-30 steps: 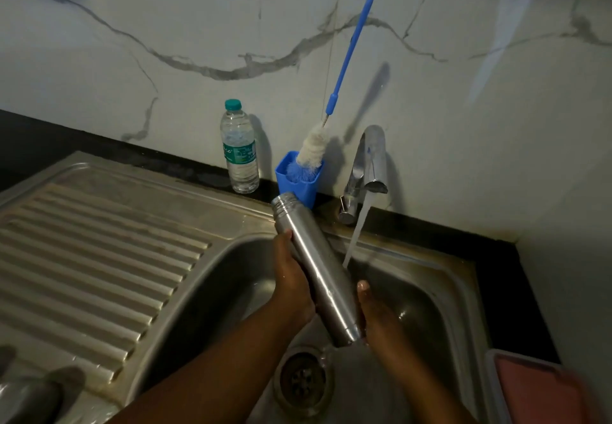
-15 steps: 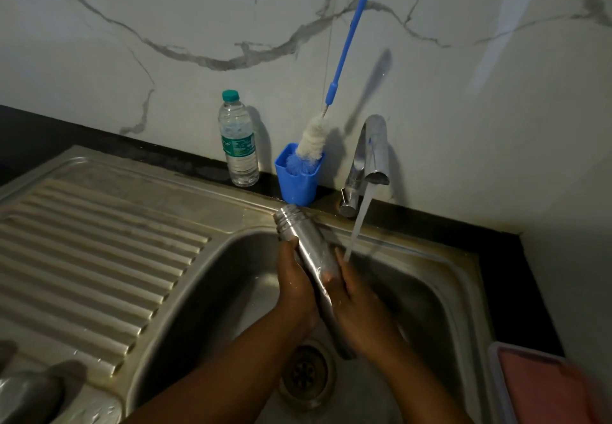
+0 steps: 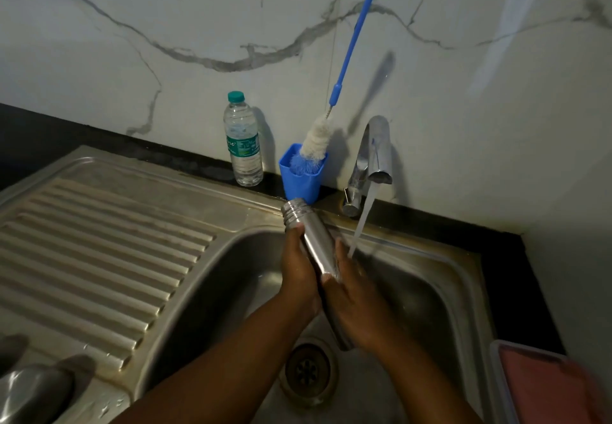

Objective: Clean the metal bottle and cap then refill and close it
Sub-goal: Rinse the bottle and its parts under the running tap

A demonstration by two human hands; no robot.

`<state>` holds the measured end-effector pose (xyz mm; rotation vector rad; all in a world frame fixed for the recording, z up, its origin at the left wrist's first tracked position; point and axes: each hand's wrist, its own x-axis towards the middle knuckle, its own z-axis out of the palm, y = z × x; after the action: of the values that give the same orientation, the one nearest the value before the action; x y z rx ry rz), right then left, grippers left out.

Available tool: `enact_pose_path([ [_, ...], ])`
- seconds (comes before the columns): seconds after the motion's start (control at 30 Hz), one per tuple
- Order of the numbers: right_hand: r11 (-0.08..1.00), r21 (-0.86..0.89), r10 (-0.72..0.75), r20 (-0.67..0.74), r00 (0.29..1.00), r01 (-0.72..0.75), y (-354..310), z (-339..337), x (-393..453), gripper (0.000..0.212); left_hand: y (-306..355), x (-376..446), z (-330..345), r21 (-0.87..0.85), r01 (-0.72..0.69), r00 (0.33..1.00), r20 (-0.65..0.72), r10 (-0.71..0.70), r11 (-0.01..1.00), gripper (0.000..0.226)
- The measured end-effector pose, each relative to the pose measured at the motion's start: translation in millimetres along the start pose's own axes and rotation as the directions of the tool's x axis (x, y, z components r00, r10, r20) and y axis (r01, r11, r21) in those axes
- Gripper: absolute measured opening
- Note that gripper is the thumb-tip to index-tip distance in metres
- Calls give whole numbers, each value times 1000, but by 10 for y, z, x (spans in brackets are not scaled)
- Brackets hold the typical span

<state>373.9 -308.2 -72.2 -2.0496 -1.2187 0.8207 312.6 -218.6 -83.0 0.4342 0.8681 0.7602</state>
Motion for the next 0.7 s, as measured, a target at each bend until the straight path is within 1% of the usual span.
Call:
enact_pose_path([
  [0.03, 999, 17, 28, -12, 1000, -28, 48, 10, -109, 61, 32, 25, -7, -34, 4, 1000, 1, -4, 999, 50],
  [0.07, 992, 69, 105, -26, 994, -103, 66, -4, -202, 56, 40, 50, -22, -33, 19, 1000, 0, -19, 999, 55],
  [0.1, 963, 173, 214, -28, 976, -206, 34, -39, -253, 50, 22, 83, -37, -16, 38, 999, -5, -38, 999, 63],
  [0.13, 897, 321, 324, -9, 946, -304, -5, -83, -240, 46, -29, 108, -50, 20, 49, 999, -7, -49, 999, 76],
  [0.17, 796, 477, 407, 34, 913, -372, -66, -125, -203, 43, -106, 96, -45, 87, 68, 998, -14, -67, 994, 90],
  [0.2, 693, 599, 450, 75, 890, -401, -122, -162, -144, 41, -211, 59, -35, 157, 102, 995, -13, -101, 982, 101],
  [0.23, 626, 672, 463, 88, 882, -395, -191, -206, -78, 39, -312, -6, -23, 213, 121, 992, 4, -124, 970, 105],
  [0.27, 593, 712, 465, 78, 882, -376, -264, -255, 8, 38, -387, -71, -4, 259, 108, 992, 33, -120, 960, 104],
  [0.33, 563, 769, 438, 34, 898, -303, -397, -356, 168, 38, -467, -114, 13, 307, 55, 994, 68, -79, 950, 93],
  [0.37, 580, 771, 408, 3, 913, -262, -425, -374, 240, 39, -471, -103, 13, 320, 33, 995, 75, -60, 947, 86],
  [0.4, 624, 746, 375, -23, 927, -234, -428, -371, 283, 42, -445, -78, 12, 316, 13, 996, 83, -41, 949, 78],
  [0.43, 699, 679, 342, -41, 939, -224, -406, -336, 288, 44, -397, -51, 21, 292, -3, 996, 89, -24, 957, 71],
  [0.5, 850, 485, 274, -72, 959, -206, -267, -207, 215, 42, -283, 29, 26, 205, -15, 998, 70, 1, 979, 65],
  [0.53, 897, 386, 256, -52, 965, -217, -172, -123, 128, 40, -226, 74, 13, 162, -15, 1000, 28, 10, 987, 63],
  [0.57, 929, 280, 254, -9, 967, -241, -80, -54, 12, 40, -149, 103, -3, 138, -19, 999, -42, 25, 990, 59],
  [0.6, 942, 181, 282, 37, 959, -284, -9, -3, -91, 46, -67, 127, -26, 111, -20, 993, -116, 33, 994, 56],
  [0.63, 937, 138, 315, 52, 948, -319, 61, 32, -170, 51, -6, 159, -70, 77, -12, 982, -185, 26, 997, 56],
  [0.67, 929, 157, 335, 34, 942, -336, 118, 55, -210, 52, 37, 199, -118, 39, -1, 970, -243, 11, 999, 57],
  [0.7, 907, 243, 357, -16, 934, -343, 155, 66, -212, 47, 56, 211, -149, 2, 7, 962, -274, -6, 1000, 61],
])
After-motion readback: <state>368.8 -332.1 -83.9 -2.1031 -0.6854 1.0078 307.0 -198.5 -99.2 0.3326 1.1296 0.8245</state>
